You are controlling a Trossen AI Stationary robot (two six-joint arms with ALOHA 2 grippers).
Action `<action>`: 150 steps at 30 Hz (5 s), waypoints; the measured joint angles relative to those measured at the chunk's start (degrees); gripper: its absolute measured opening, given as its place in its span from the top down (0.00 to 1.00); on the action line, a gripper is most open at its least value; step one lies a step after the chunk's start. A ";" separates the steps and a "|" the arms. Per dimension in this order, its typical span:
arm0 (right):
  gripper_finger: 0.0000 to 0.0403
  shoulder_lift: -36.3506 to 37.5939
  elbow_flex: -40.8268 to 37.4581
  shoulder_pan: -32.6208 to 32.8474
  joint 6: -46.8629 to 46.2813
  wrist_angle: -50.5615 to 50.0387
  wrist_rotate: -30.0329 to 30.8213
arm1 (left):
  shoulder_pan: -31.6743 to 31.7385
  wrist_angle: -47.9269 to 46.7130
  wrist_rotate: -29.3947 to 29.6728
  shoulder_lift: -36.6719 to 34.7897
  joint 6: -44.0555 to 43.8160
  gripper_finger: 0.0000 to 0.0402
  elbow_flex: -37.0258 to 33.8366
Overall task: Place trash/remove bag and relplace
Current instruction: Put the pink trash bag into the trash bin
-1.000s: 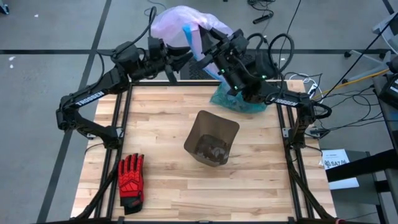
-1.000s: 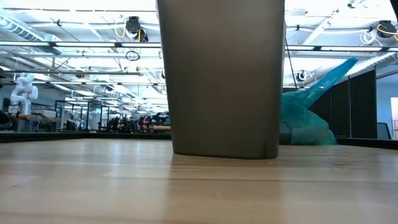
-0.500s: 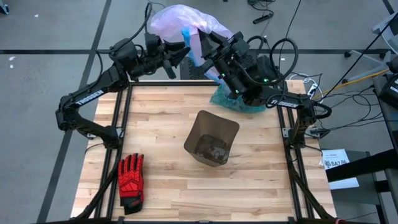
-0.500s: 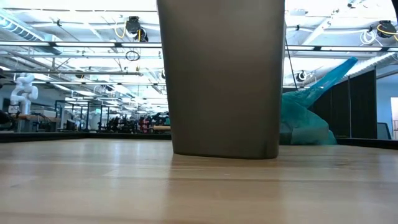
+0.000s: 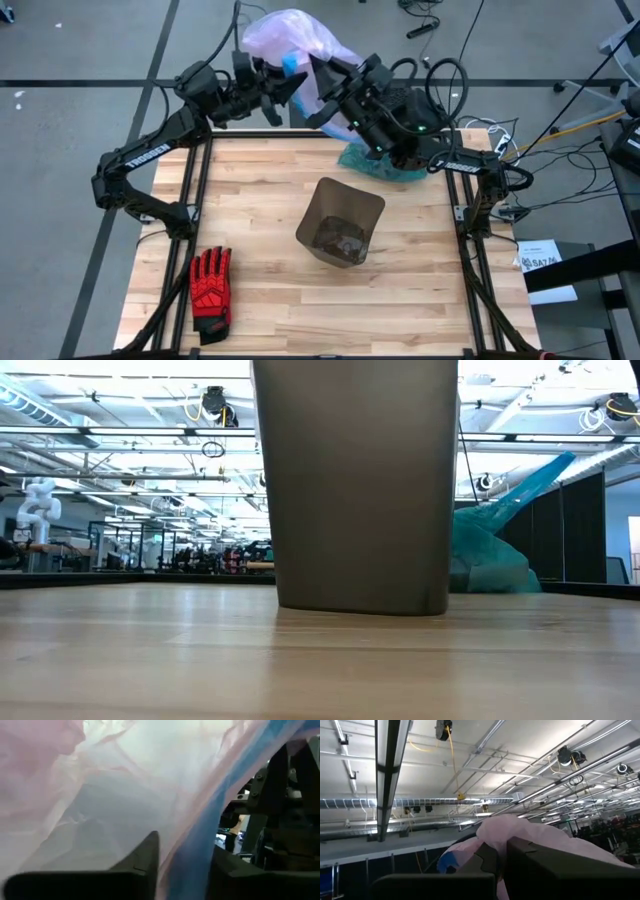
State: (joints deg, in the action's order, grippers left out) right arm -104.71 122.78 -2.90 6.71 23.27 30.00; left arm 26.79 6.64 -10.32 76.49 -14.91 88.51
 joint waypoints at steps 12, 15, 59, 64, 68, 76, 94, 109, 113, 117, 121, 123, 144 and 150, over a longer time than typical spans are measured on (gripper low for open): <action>1.00 1.22 0.00 1.96 6.80 -6.81 2.61 | -1.06 -0.92 -13.69 -0.04 -2.80 1.00 11.76; 1.00 2.85 0.00 3.13 10.01 -8.66 4.75 | -1.14 -3.82 -14.24 -0.04 -3.71 1.00 14.76; 0.68 32.27 0.04 14.75 2.38 -60.93 0.92 | -20.15 7.35 -18.76 23.39 -33.76 1.00 37.81; 0.64 33.24 -0.07 10.34 0.33 -72.36 -14.96 | -21.41 16.36 -18.57 27.10 -42.70 1.00 37.86; 0.59 33.58 0.02 9.09 -0.24 -77.41 -14.97 | -21.95 16.69 -19.44 27.69 -46.09 1.00 37.86; 0.54 29.35 -0.02 8.96 -4.25 -75.72 -15.15 | -22.40 17.09 -27.06 27.14 -45.81 1.00 37.92; 1.00 23.19 -0.07 14.42 -15.10 -95.41 -11.17 | -26.91 16.89 -25.92 27.12 -23.94 1.00 37.92; 1.00 31.38 0.02 23.37 -18.82 -95.97 2.93 | -26.12 10.30 -20.41 27.79 -22.08 1.00 37.86; 1.00 30.02 -0.07 24.57 -18.01 -93.28 2.81 | -27.83 11.08 -19.36 27.97 -21.75 1.00 37.86; 1.00 29.71 0.04 24.62 -17.97 -89.93 2.37 | -29.88 15.42 -18.89 28.00 -21.39 1.00 37.86; 1.00 28.03 0.02 22.83 -17.10 -88.06 -1.11 | -31.26 20.04 -17.27 27.64 -18.70 1.00 37.86; 1.00 26.91 0.00 21.94 -17.26 -87.77 -3.96 | -31.47 19.02 -16.47 27.44 -18.86 1.00 37.86; 1.00 27.29 11.91 25.88 -23.95 -103.69 -4.59 | -31.26 12.64 5.99 29.12 -11.48 1.00 37.30; 1.00 27.15 11.85 25.89 -24.66 -105.05 -6.42 | -31.93 1.23 10.96 26.61 -8.59 1.00 33.58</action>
State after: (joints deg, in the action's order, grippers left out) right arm -77.55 134.64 23.00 -17.95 -81.79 23.59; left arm -5.14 7.86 0.64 103.10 -23.51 122.09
